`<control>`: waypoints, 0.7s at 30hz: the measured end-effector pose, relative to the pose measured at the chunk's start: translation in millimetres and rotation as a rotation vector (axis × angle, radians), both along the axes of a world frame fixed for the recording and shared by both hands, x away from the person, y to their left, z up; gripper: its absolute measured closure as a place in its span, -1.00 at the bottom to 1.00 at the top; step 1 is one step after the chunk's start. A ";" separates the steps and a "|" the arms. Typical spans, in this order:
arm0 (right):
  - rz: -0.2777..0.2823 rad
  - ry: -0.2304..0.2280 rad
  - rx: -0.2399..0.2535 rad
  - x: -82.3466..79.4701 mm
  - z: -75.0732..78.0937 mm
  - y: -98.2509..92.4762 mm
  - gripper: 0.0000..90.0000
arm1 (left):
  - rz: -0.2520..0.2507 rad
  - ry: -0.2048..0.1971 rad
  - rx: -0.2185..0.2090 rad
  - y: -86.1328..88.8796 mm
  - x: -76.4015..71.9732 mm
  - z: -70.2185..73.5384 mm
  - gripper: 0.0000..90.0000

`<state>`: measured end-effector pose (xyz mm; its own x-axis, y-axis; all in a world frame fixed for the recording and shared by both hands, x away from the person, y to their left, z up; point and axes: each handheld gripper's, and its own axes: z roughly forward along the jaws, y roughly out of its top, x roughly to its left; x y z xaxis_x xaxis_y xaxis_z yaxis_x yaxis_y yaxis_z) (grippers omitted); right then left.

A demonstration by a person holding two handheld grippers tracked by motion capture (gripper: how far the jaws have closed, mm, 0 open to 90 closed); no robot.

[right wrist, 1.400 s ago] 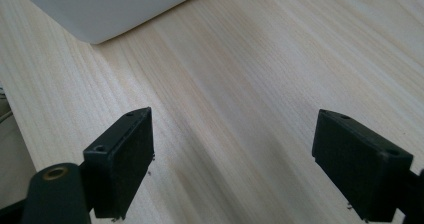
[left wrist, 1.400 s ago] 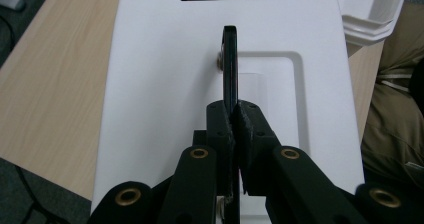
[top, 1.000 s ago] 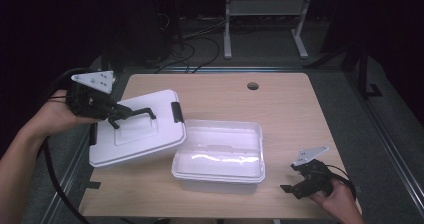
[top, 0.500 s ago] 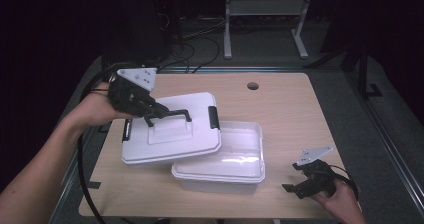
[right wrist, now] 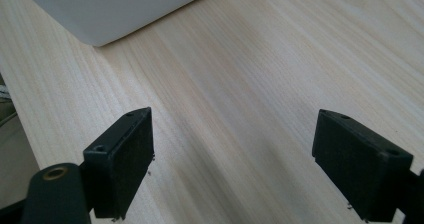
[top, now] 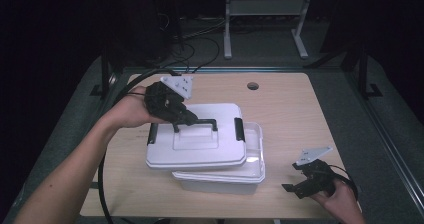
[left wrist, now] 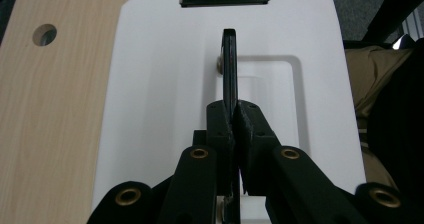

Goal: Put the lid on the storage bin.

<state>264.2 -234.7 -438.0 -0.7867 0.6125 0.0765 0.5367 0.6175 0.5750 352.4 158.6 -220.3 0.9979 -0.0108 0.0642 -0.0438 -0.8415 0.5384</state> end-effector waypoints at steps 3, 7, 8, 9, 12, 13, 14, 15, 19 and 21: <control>0.003 0.000 -0.003 0.0 -0.3 0.6 -0.64 | -0.015 -0.005 0.001 -10.8 -1.4 -2.8 0.89; 0.001 0.002 -0.004 -0.7 0.0 0.2 -0.64 | -0.039 -0.002 0.008 -24.1 -3.5 -7.1 0.89; 0.003 0.000 -0.003 -0.8 0.0 -0.2 -0.64 | -0.044 -0.001 0.007 -26.9 -3.9 -7.8 0.89; 0.002 -0.002 -0.004 -0.9 0.1 -0.7 -0.64 | -0.049 0.002 0.010 -29.5 -4.0 -8.4 0.89; -0.003 0.001 -0.004 -1.1 0.0 -1.7 -0.64 | -0.056 0.006 0.006 -37.4 -4.6 -10.9 0.89; -0.003 0.001 -0.004 -1.1 0.0 -1.7 -0.64 | -0.063 0.010 0.008 -40.2 -4.9 -12.0 0.89; -0.004 0.001 -0.004 -1.1 -0.2 -1.8 -0.64 | -0.070 0.011 0.009 -42.8 -5.4 -13.3 0.89; -0.004 0.002 -0.005 -1.2 -0.3 -1.8 -0.64 | -0.071 0.017 0.013 -45.3 -5.8 -14.5 0.89; -0.003 0.001 -0.007 -1.3 -0.4 -1.9 -0.64 | -0.076 0.017 0.030 -52.9 -5.5 -19.9 0.89; -0.001 -0.002 -0.006 -1.5 -0.3 -2.0 -0.64 | -0.082 0.024 0.035 -55.9 -5.6 -22.8 0.89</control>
